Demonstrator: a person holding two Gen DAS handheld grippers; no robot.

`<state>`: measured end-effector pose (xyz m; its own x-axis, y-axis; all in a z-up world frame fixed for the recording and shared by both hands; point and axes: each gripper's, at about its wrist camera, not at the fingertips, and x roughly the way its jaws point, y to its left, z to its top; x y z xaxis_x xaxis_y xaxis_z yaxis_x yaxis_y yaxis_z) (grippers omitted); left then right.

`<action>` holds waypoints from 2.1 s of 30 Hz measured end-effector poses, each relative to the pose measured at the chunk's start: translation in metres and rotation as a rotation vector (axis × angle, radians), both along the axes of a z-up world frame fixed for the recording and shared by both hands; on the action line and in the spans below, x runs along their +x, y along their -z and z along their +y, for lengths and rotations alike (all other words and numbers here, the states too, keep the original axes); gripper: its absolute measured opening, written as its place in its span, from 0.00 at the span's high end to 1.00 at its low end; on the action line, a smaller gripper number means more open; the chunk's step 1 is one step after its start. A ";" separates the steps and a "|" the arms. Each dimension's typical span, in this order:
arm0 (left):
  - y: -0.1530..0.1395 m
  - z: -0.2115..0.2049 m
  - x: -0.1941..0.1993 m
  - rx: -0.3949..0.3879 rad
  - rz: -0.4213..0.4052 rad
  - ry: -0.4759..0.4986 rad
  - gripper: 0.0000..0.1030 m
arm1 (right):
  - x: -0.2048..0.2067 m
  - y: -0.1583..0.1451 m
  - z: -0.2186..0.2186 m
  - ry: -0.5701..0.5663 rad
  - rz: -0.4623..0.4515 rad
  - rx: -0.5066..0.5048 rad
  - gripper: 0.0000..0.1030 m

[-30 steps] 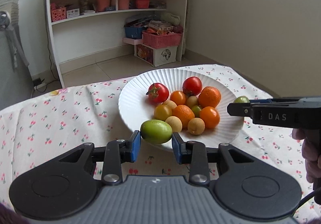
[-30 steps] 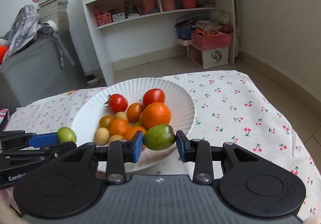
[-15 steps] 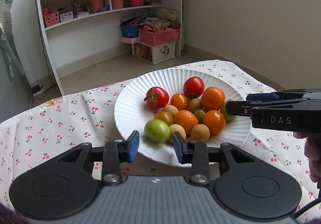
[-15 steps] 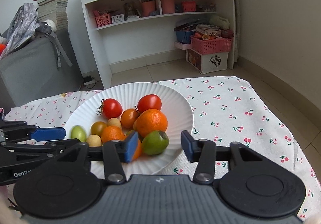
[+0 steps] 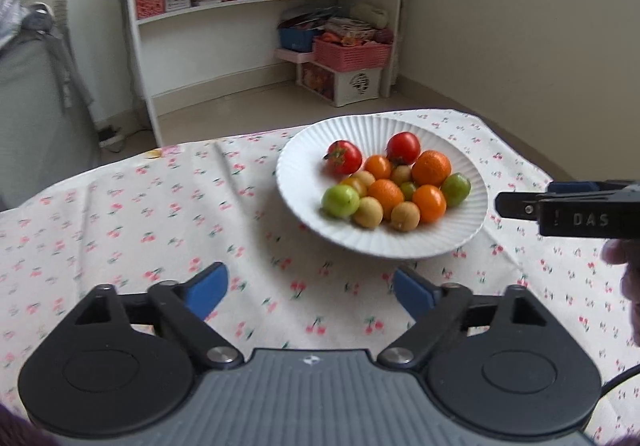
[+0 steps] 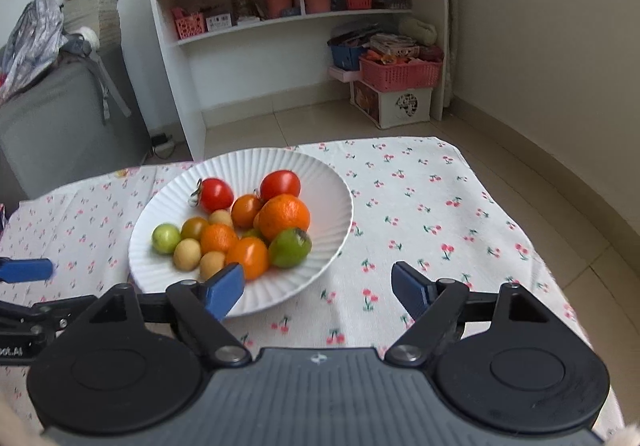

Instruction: Organize fruits

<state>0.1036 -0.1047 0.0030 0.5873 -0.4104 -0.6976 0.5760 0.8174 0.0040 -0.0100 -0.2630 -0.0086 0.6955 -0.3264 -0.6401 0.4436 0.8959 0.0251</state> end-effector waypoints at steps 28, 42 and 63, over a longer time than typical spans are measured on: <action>-0.015 0.071 -0.075 0.099 0.122 -0.346 0.09 | -0.038 -0.002 0.079 -0.025 0.190 0.038 0.08; -0.016 0.070 -0.072 0.066 0.124 -0.362 0.09 | -0.032 -0.001 0.083 -0.004 0.166 0.019 0.08; -0.018 0.072 -0.073 0.062 0.109 -0.371 0.09 | -0.033 -0.002 0.083 0.001 0.162 0.016 0.07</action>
